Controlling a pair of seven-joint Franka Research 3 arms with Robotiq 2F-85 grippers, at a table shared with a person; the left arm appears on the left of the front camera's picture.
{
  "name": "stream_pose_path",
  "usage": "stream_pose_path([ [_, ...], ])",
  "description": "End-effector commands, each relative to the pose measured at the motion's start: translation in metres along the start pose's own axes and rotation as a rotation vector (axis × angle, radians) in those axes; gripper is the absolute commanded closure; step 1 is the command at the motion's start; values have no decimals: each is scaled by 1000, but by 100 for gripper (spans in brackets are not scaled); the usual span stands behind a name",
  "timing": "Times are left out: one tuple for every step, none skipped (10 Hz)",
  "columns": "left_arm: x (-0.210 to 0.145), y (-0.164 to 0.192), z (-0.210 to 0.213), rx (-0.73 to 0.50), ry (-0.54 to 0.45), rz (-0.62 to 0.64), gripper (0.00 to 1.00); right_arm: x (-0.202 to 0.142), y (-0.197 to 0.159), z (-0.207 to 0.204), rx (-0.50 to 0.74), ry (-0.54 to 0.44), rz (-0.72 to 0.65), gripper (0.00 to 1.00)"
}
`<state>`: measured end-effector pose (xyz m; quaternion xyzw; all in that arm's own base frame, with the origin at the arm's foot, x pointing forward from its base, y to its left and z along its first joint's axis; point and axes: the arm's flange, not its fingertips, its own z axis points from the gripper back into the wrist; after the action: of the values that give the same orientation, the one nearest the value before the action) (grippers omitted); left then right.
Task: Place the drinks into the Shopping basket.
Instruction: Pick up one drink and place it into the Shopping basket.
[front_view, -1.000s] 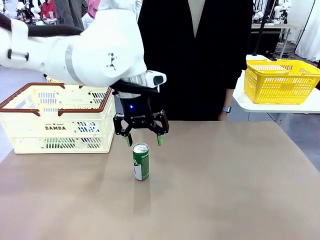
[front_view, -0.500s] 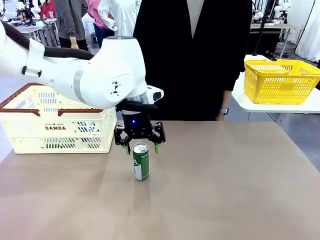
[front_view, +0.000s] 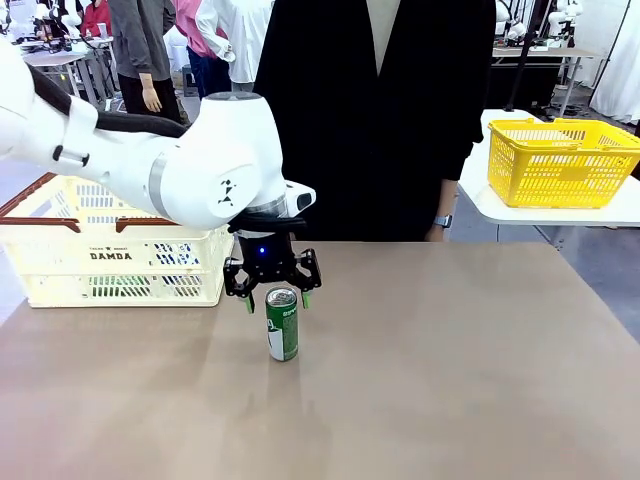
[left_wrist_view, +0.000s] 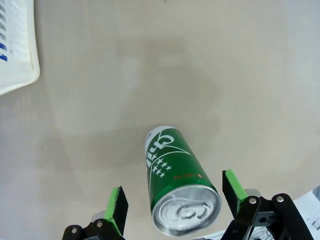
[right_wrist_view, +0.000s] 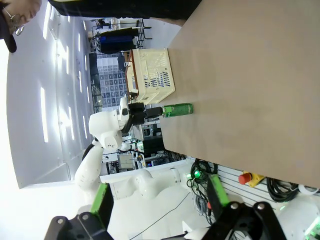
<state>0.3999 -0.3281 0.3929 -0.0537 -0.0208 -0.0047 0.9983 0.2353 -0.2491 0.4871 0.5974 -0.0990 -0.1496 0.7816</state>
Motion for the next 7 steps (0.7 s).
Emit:
stream_pose_path([
  [-4, -2, -10, 30, -5, -7, 0, -3, 4, 3, -4, 9, -19, 0],
  [-5, -3, -12, 32, 0, -15, 0, -3, 4, 3, -4, 9, -19, 0],
  [-7, -5, -14, 44, -7, -17, 0, -3, 4, 3, -4, 9, -19, 0],
  [-8, -8, -17, 44, 0, -30, 0, -3, 4, 3, -4, 9, -19, 0],
  [-7, -11, -22, 64, -11, -23, 0, -3, 4, 3, -4, 9, -19, 0],
  [-7, -15, -25, 71, -5, -47, 0, -3, 4, 3, -4, 9, -19, 0],
  [-4, -17, -26, 78, -36, -48, 0, -3, 4, 3, -4, 9, -19, 0],
])
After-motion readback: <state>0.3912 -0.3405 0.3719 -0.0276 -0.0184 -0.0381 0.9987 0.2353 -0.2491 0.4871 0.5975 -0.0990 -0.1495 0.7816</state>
